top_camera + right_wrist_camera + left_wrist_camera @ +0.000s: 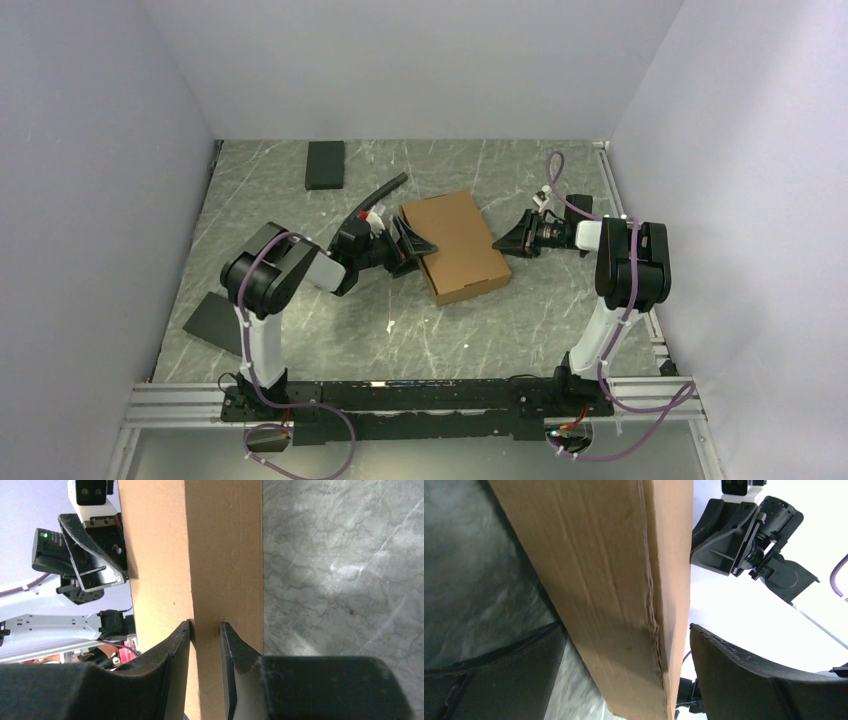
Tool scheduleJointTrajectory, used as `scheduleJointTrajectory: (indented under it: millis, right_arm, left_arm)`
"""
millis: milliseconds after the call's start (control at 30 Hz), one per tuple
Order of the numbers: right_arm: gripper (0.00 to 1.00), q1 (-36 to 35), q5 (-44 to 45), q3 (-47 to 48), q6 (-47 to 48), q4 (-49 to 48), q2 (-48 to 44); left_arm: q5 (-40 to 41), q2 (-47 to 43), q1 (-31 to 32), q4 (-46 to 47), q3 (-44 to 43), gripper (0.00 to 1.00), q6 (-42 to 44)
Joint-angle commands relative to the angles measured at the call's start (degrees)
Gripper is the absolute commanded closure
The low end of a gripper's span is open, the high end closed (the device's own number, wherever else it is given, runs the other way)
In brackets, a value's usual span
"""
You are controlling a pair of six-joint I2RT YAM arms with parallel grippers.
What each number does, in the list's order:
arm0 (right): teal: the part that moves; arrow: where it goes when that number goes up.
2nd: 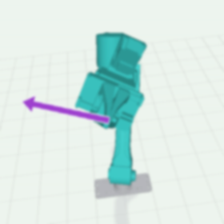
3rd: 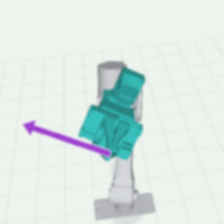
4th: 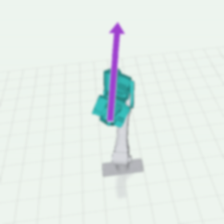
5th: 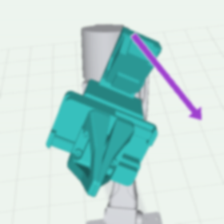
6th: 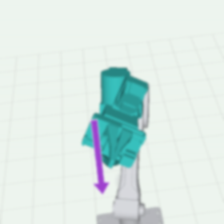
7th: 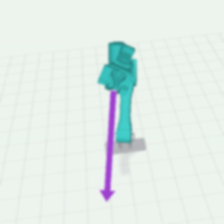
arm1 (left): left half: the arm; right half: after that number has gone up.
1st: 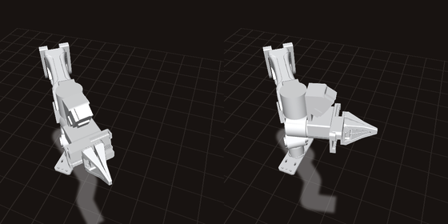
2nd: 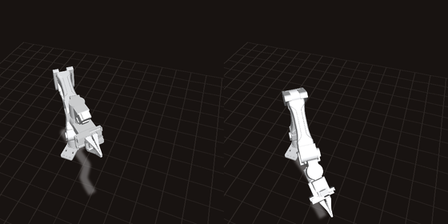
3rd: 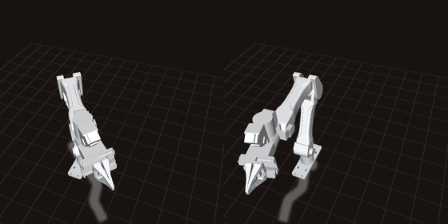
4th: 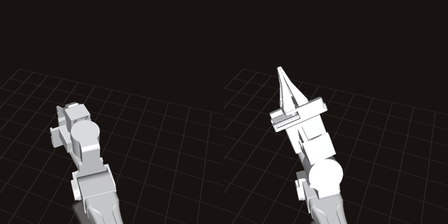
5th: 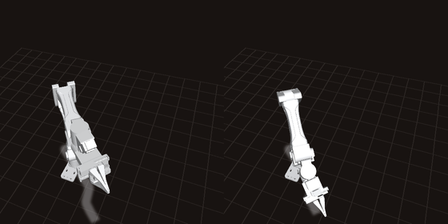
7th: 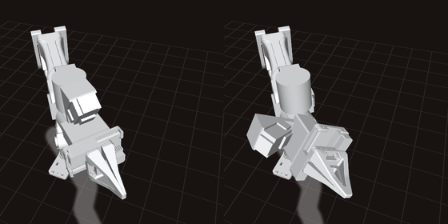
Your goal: Fold the paper box
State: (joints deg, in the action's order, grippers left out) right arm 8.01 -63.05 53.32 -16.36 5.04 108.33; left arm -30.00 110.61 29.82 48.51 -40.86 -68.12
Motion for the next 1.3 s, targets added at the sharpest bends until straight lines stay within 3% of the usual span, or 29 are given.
scheduleJointTrajectory:
  millis: [0,133,267,533,733,867,1000,1133,1267]
  right_arm:
    - [0.71,0.91,11.17,-0.70,3.17,1.96,3.17]
    - [0.71,0.90,11.37,-0.54,3.52,2.31,3.63]
    - [0.67,0.72,9.65,0.23,4.65,3.04,3.39]
    - [0.20,1.19,4.39,5.57,13.79,12.09,-3.32]
    - [0.11,6.69,5.56,8.06,23.50,21.00,-13.80]
    - [0.11,9.88,6.96,7.24,25.72,21.70,-21.07]
    - [0.10,10.48,8.90,6.10,25.06,19.99,-25.97]
    - [0.10,10.78,8.53,6.17,24.79,19.88,-26.94]
    - [0.10,11.19,8.13,6.10,24.89,19.92,-26.90]
  left_arm:
    - [0.53,4.23,0.63,8.57,-2.02,0.02,-4.78]
    - [1.04,5.55,0.67,13.50,-1.87,0.05,-6.98]
    - [1.71,3.80,0.67,10.53,-2.36,0.21,-6.19]
    - [5.06,-3.89,0.76,-6.30,-3.20,0.43,2.87]
    - [9.06,-14.35,-0.61,-28.33,-7.57,0.53,15.64]
    - [15.70,-20.12,-1.43,-55.00,-19.98,0.59,30.68]
    - [25.41,-20.07,-1.33,-77.21,-37.42,0.63,45.51]
    - [32.39,-15.08,0.89,-89.81,-52.91,0.65,55.99]
    - [39.08,-7.85,5.34,-95.56,-62.68,0.70,62.48]
